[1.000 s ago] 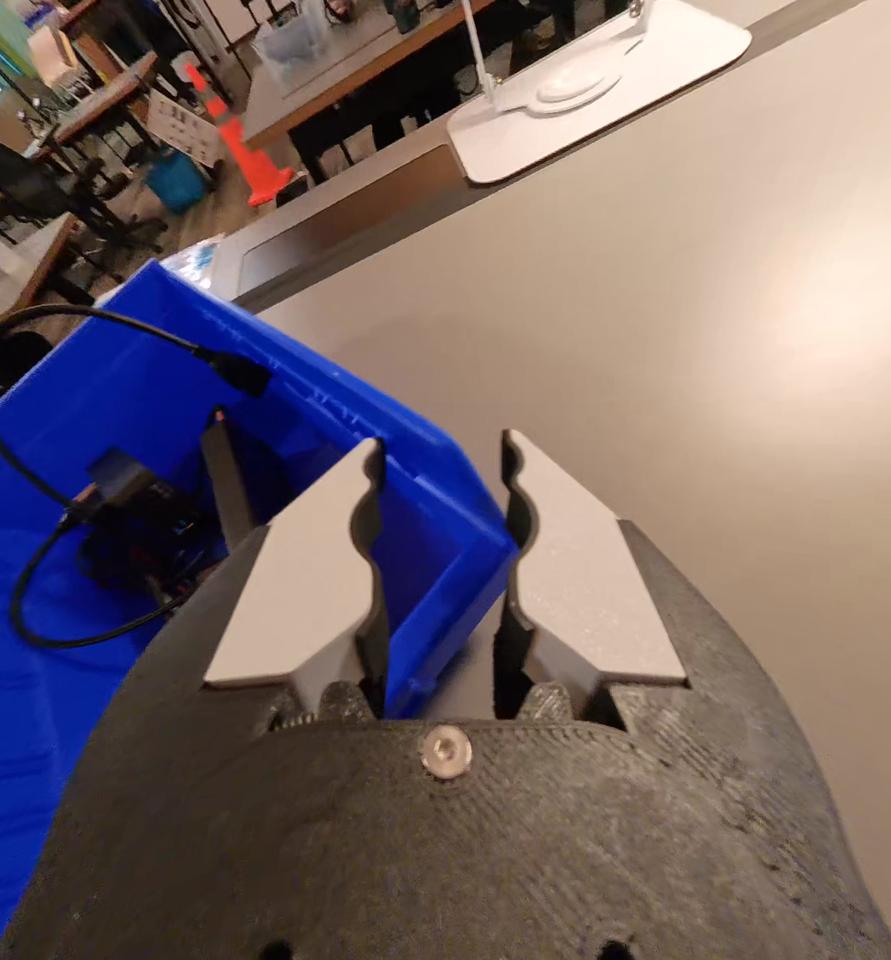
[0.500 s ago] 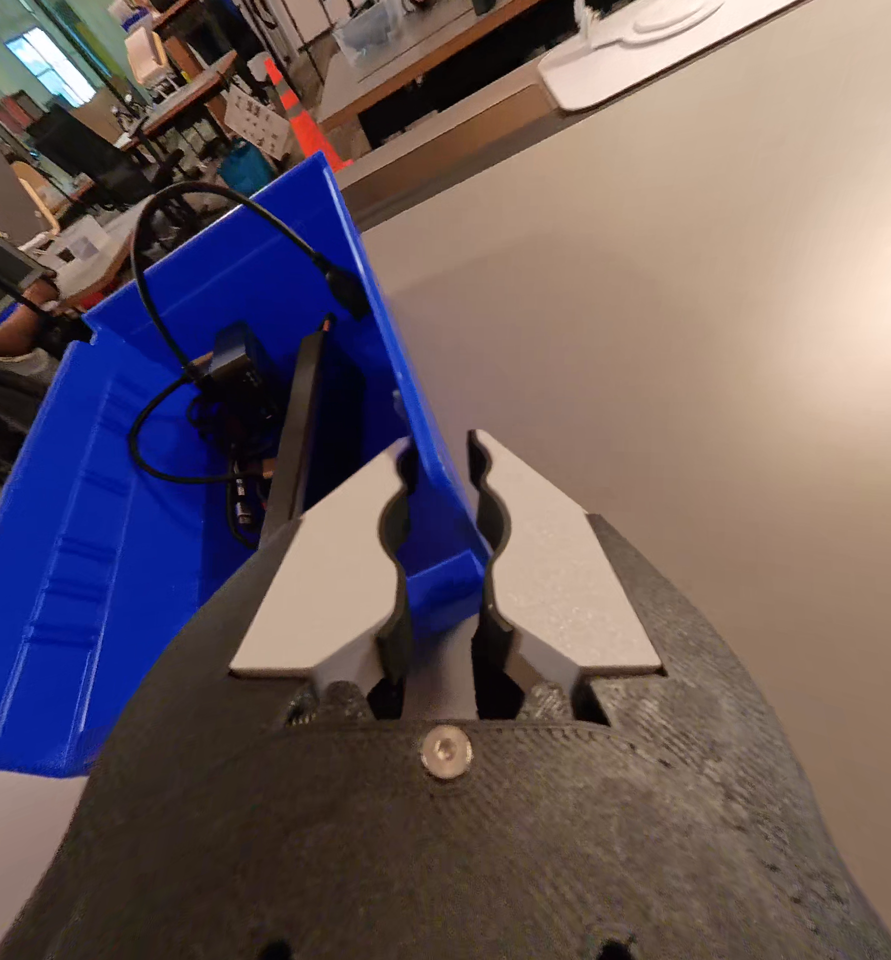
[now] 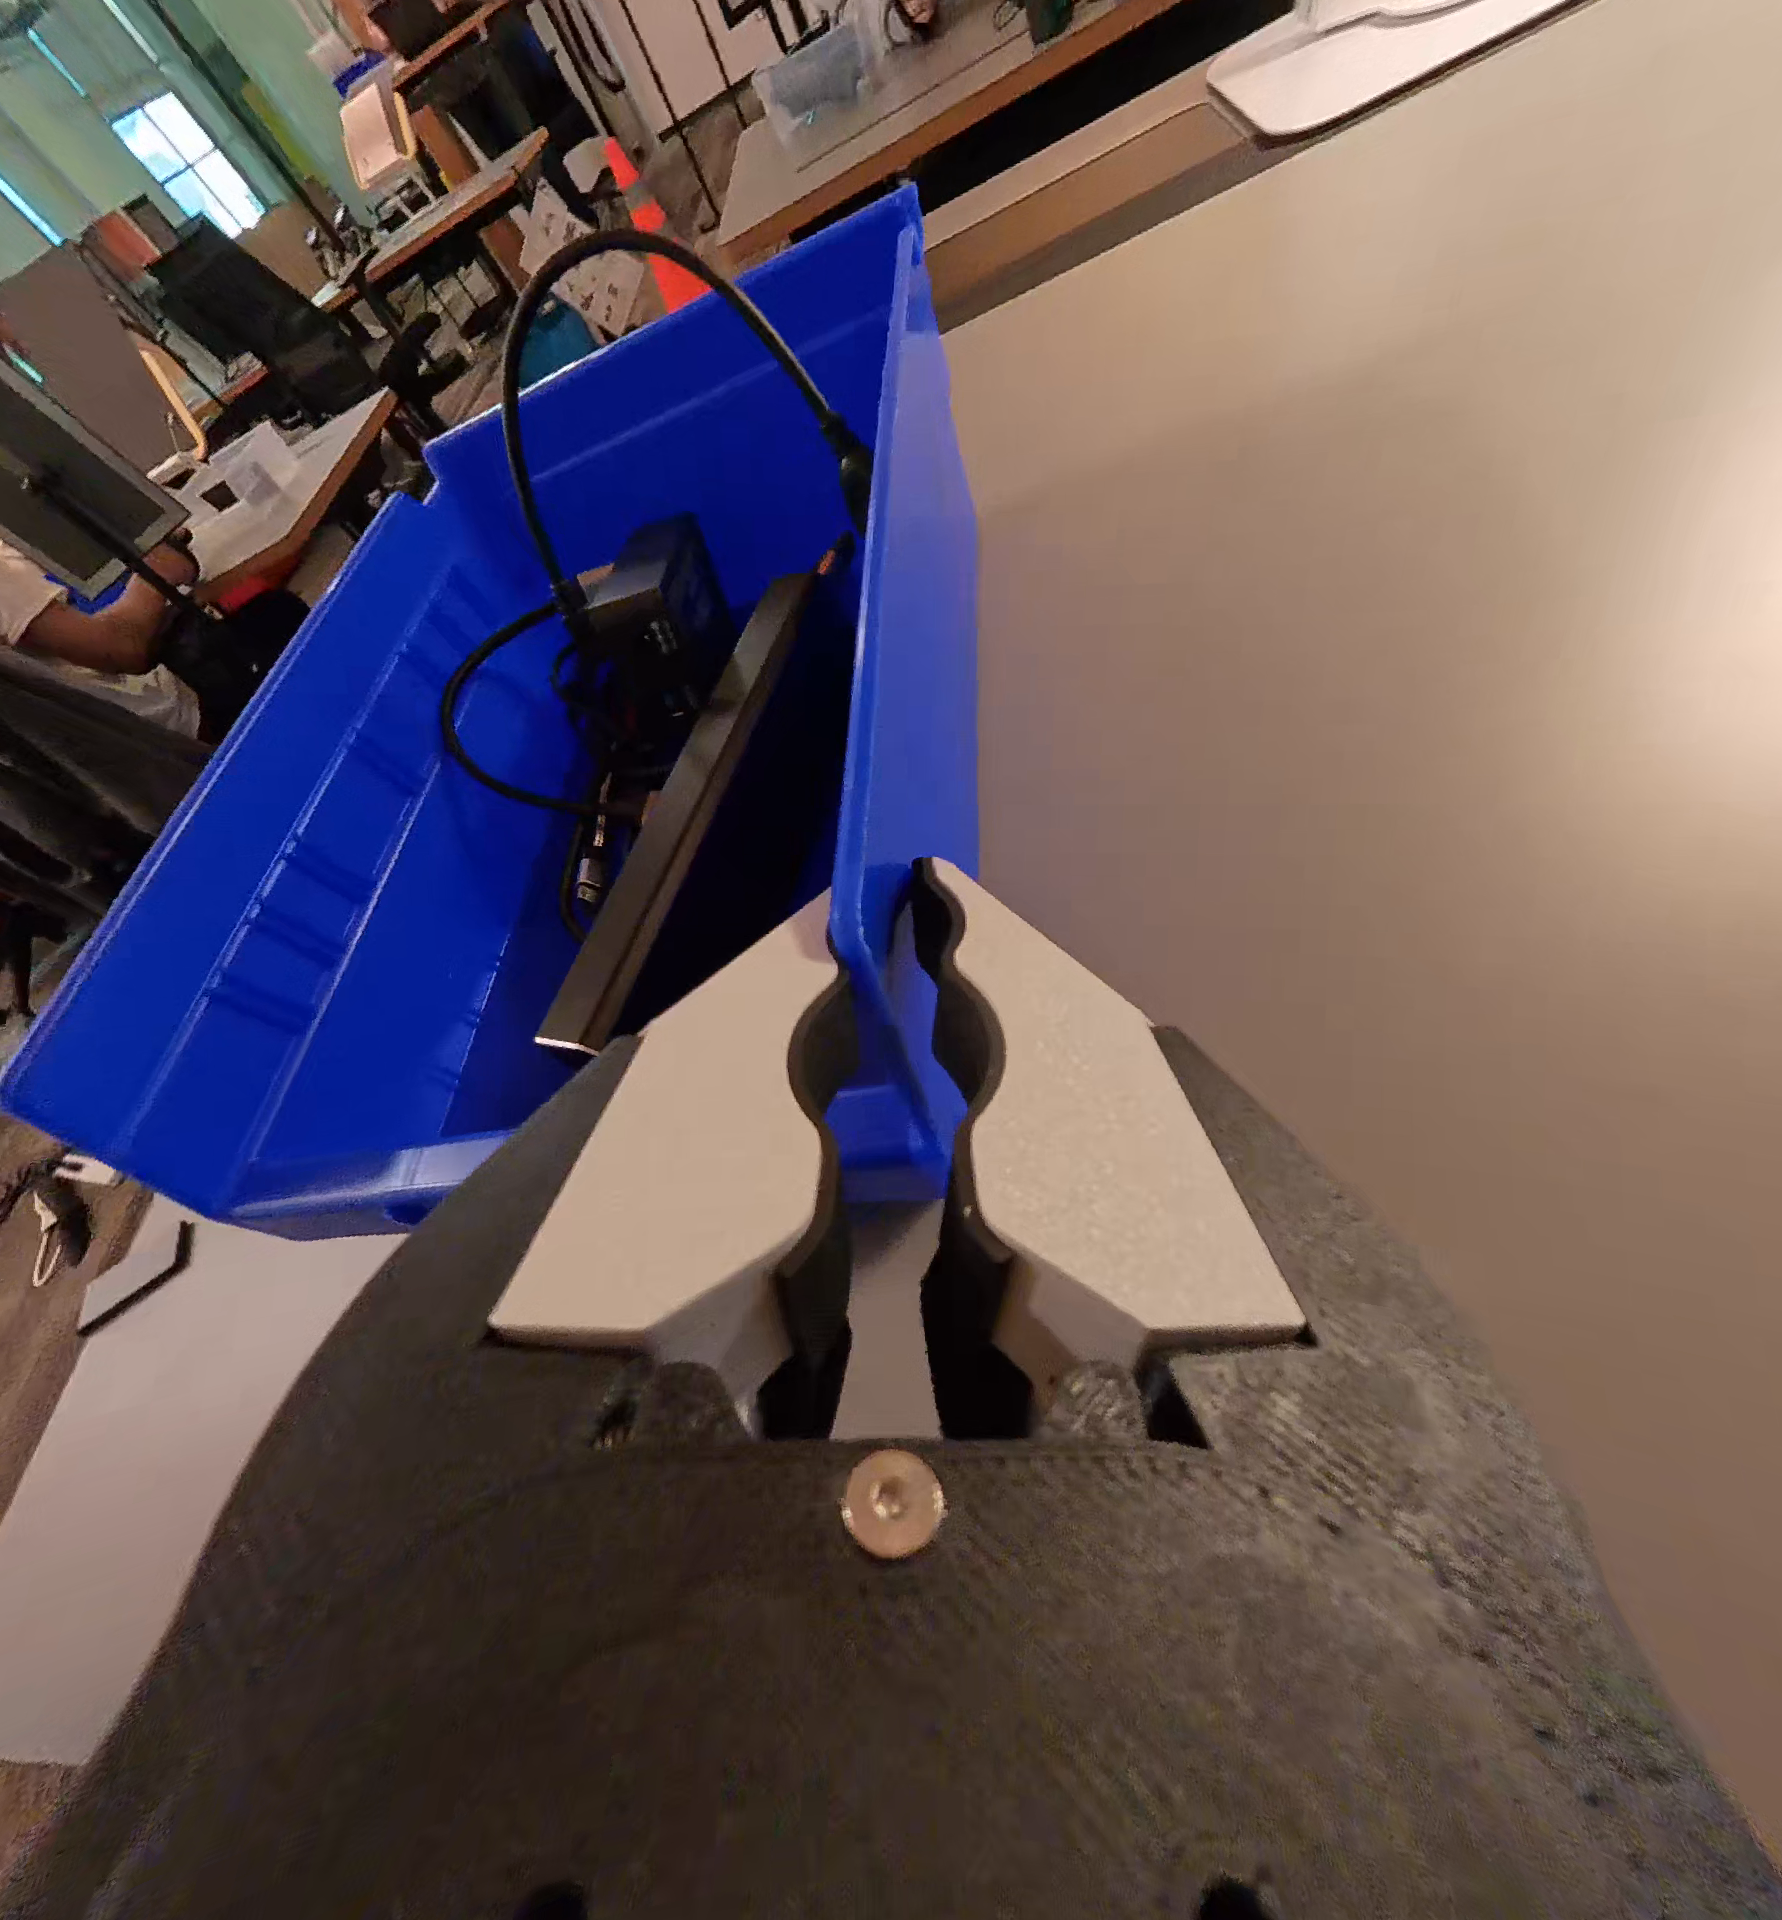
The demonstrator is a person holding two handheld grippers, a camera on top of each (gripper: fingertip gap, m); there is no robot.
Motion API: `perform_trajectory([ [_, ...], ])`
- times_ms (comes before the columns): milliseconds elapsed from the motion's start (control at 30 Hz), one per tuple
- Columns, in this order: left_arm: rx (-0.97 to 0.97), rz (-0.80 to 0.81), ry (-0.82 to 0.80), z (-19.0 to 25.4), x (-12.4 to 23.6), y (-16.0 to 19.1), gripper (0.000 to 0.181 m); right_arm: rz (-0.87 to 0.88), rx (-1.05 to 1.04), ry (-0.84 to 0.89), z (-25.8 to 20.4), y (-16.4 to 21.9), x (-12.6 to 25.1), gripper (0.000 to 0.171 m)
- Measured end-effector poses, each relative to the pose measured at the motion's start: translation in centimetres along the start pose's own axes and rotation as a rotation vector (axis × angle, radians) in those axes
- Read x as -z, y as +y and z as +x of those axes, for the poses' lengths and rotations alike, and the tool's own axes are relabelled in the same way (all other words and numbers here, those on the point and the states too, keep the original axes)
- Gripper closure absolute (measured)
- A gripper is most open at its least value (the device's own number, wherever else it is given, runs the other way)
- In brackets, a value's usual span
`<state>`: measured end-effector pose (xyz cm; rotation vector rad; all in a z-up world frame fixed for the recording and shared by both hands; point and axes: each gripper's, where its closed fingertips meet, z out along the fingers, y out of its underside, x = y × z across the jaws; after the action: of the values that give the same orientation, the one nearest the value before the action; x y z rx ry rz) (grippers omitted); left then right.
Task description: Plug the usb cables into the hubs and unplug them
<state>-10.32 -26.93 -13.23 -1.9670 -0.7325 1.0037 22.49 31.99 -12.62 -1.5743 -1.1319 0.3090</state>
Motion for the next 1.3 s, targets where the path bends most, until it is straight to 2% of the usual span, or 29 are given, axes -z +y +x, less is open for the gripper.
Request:
perform_trajectory([
  [167, -0.012, 0.014, 0.029, -2.3, -0.7, 0.7, 0.172, 0.016, -0.003, -0.074, 1.2, -0.2, -1.7, 0.167],
  [500, 0.061, 0.022, 0.029, -6.4, -2.0, 1.9, 0.172, 0.014, -0.004, -0.055, 1.6, -0.3, -2.5, 0.167],
  [800, 0.077, 0.024, 0.019, -8.2, -3.1, 2.4, 0.172, 0.015, 0.004, -0.057, 1.5, -0.3, -2.5, 0.166],
  [1300, 0.079, 0.032, -0.001, -9.0, -4.8, 1.9, 0.173, 0.019, 0.008, -0.068, 1.6, -0.4, -2.8, 0.166],
])
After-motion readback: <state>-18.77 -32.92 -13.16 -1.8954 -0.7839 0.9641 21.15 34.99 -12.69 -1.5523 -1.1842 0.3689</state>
